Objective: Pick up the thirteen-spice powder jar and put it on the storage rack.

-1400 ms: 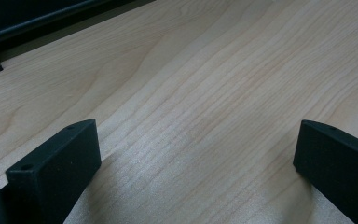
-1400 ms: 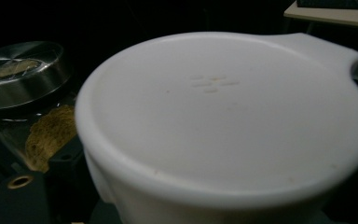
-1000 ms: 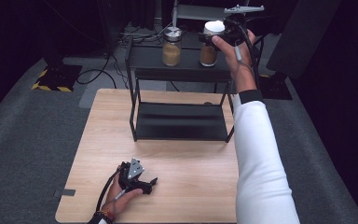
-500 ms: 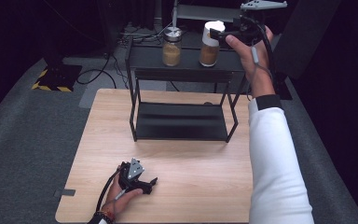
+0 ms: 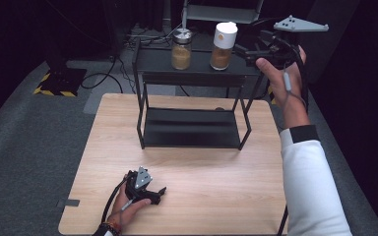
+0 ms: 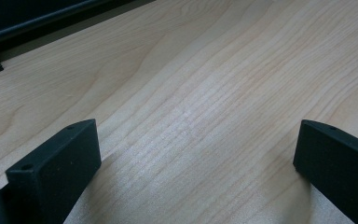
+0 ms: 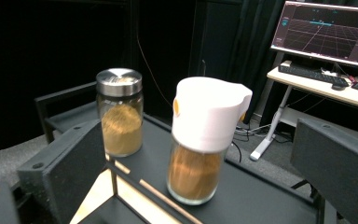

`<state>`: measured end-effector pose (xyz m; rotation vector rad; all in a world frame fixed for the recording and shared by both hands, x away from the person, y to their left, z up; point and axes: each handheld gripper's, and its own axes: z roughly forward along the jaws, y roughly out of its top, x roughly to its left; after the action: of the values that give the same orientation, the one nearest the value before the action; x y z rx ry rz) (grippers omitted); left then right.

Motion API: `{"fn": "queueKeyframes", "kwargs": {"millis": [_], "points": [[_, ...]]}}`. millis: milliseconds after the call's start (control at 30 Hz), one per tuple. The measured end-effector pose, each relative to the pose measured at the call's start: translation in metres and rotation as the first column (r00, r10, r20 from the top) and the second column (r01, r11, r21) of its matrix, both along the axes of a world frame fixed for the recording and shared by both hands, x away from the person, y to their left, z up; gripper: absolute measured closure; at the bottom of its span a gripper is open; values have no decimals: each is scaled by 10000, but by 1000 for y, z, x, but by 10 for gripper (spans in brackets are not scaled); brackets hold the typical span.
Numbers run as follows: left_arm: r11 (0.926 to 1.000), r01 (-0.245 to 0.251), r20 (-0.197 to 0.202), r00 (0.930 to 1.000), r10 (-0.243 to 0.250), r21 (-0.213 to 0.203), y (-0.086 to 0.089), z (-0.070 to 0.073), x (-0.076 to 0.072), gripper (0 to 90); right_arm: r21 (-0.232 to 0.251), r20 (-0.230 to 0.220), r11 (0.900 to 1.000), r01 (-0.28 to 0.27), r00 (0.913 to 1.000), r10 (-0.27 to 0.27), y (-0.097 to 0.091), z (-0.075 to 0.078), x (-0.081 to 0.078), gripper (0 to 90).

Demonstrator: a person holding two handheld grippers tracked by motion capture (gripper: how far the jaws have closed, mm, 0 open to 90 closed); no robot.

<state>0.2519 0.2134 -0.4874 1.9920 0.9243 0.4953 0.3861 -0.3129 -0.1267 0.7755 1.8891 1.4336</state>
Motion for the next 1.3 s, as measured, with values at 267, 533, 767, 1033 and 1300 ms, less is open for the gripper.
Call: {"fn": "queueKeyframes", "kwargs": {"millis": [267, 533, 767, 1033, 1300], "points": [[10000, 0, 4, 10000, 0, 0, 0, 0, 0, 4, -287, 220, 9994, -178, 9996, 184, -8, -17, -26, 28], [10000, 1, 1, 10000, -1, -4, 0, 0, 0, 4, -329, 277, 9985, -449, 9986, 458, -16, -41, -43, 27], [10000, -1, 3, 10000, 1, 6, 0, 0, 0, 5, -438, 121, 9974, -572, 9983, 578, -17, -68, -51, 27], [10000, -6, 6, 10000, 6, 5, 0, 0, 0, 5, -490, -21, 9958, -777, 9970, 777, -21, -94, -59, 27], [10000, -9, 8, 10000, 9, 8, 0, 0, 0, 5, -506, -41, 9961, -720, 9974, 719, -30, -119, -69, 27]]}}
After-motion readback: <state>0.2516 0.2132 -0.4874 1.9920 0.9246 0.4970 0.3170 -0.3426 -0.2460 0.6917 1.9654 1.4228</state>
